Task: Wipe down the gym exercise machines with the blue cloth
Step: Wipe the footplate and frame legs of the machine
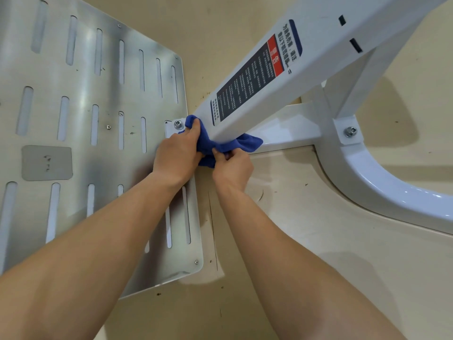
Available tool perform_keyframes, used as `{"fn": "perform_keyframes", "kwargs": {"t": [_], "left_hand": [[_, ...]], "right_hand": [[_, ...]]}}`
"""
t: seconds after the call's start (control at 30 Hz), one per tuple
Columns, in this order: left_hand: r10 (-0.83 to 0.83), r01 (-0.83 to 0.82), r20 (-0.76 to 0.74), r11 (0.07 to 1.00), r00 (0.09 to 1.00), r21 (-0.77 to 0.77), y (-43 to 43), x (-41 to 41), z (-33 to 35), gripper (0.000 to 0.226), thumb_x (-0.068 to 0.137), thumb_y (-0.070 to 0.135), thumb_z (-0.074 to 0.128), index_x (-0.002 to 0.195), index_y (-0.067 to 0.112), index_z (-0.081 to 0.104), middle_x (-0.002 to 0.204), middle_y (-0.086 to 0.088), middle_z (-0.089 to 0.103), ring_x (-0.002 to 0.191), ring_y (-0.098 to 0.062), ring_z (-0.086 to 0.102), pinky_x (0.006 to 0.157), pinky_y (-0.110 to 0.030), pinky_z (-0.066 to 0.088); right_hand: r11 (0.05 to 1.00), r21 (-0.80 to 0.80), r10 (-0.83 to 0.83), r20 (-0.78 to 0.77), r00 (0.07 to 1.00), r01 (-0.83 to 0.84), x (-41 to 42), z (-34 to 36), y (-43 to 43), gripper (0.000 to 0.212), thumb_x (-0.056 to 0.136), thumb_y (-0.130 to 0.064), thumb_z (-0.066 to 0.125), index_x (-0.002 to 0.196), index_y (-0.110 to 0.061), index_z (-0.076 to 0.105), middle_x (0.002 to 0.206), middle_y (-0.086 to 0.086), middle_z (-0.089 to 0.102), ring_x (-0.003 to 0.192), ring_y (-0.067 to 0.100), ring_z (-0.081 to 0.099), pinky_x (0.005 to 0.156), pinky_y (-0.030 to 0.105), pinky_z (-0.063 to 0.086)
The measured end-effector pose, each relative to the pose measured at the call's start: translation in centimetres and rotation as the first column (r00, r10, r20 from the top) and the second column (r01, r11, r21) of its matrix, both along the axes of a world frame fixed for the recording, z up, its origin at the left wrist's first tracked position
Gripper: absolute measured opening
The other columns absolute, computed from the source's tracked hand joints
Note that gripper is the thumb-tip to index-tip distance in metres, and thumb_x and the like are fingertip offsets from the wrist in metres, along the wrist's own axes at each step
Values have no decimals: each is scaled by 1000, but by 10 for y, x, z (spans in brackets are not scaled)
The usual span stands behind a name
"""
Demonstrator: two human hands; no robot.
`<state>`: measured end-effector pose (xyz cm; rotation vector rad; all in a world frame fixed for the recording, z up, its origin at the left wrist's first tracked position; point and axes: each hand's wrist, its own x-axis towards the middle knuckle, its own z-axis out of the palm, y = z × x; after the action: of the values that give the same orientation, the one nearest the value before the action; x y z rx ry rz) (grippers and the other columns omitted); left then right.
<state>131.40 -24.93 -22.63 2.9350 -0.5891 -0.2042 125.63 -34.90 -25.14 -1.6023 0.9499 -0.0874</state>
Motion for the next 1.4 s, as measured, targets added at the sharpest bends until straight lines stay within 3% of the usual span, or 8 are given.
{"fn": "perform_keyframes", "kwargs": {"t": [0.23,0.37,0.6,0.77,0.87,1.03,1.17,1.4], "left_hand": [[89,-70,49,949,995,-308,2,-30,19,21,89,36,66,108,28,70,83,0,72,78,-27,65,68,-29,45],[156,-199,-139,901,978,-385,-22,-51,23,8,83,35,65,88,28,65,66,9,63,69,-18,60,64,-28,44],[233,-408,-381,774,895,-484,-85,-76,21,10,85,31,67,82,23,61,63,7,60,66,-18,63,69,-38,53],[308,-534,-437,527,845,-661,-134,-78,13,25,94,16,58,82,25,38,71,1,56,59,-22,68,65,-43,55],[329,-410,-251,640,910,-650,-151,-71,-5,16,91,6,52,89,22,47,93,-3,59,85,-23,62,81,-43,50],[121,-119,-9,960,993,-254,-156,-72,-51,51,97,26,47,145,11,37,160,-16,18,147,-30,17,119,-41,24],[-85,89,82,995,993,-49,-152,-55,-68,63,103,28,34,156,4,9,163,-19,-4,152,-31,1,123,-43,13],[-84,68,103,986,991,155,-120,-72,-74,64,99,26,22,153,-5,9,158,-30,14,150,-36,15,121,-44,15]], "right_hand": [[992,-62,-111,46,993,114,-30,18,-34,30,86,-35,66,67,-15,54,66,-2,56,58,13,49,55,22,40],[982,-188,27,61,998,-15,-46,38,-68,27,82,-40,66,71,-18,55,94,-2,57,67,4,53,56,15,36],[870,-442,262,41,964,-218,-50,63,-137,15,77,-15,62,90,-22,57,87,-13,61,81,11,58,72,28,47],[702,-682,398,136,907,-206,-19,52,-170,27,91,-15,55,116,-19,65,111,-11,54,89,-1,44,80,14,34],[739,-573,469,61,881,-354,-1,20,-183,24,94,-30,44,105,-24,65,93,-25,56,85,-9,51,71,11,36],[299,-618,707,-368,604,-727,-6,-15,-196,54,105,-31,34,156,-18,24,163,6,20,148,22,20,117,33,20],[228,-674,667,-417,618,-702,-2,-27,-197,59,106,-38,26,159,-17,9,166,9,4,153,25,2,124,37,7],[50,-689,740,-461,490,-723,20,-25,-182,56,106,-38,31,158,-31,14,166,3,5,153,27,0,122,39,4]]}}
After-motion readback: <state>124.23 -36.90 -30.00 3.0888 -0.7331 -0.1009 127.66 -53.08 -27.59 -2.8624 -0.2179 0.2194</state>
